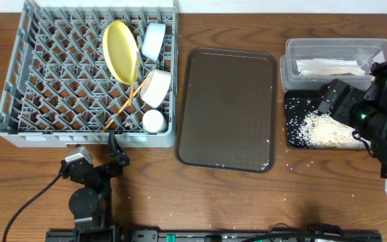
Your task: Sort waste into correct bins and load items into the dishwasher
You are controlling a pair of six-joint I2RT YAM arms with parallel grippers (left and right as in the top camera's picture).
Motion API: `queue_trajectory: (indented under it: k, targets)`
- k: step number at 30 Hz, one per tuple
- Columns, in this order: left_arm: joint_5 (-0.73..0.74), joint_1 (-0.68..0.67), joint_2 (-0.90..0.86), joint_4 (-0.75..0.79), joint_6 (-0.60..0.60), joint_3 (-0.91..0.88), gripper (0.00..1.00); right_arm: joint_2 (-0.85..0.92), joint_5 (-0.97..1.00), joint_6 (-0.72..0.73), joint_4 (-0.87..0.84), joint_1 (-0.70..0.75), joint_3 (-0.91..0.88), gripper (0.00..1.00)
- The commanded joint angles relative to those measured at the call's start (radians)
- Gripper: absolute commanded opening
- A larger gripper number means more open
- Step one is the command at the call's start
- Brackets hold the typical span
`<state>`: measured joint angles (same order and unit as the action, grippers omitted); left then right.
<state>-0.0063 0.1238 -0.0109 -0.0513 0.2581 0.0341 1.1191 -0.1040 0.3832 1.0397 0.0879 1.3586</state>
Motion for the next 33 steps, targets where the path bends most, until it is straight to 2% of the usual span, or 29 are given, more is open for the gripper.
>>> queue_trajectory:
  k: [1, 21, 26, 30, 33]
  targets:
    - [-0.005, 0.004, 0.007, -0.020, -0.013, -0.030, 0.98, 0.002, 0.002, 0.009, 0.002, 0.004, 0.006, 0.99]
    - [-0.005, 0.004, 0.007, -0.020, -0.013, -0.030, 0.98, 0.002, 0.002, 0.008, 0.002, 0.004, 0.006, 0.99]
    - [-0.005, 0.004, 0.007, -0.020, -0.013, -0.030, 0.98, 0.002, 0.028, -0.082, 0.001, 0.004, 0.006, 0.99]
    - [-0.005, 0.004, 0.007, -0.020, -0.013, -0.030, 0.98, 0.011, 0.028, -0.094, -0.011, 0.004, 0.002, 0.99]
    - [-0.005, 0.004, 0.007, -0.020, -0.013, -0.030, 0.98, 0.001, 0.006, -0.151, -0.125, -0.014, -0.043, 0.99]
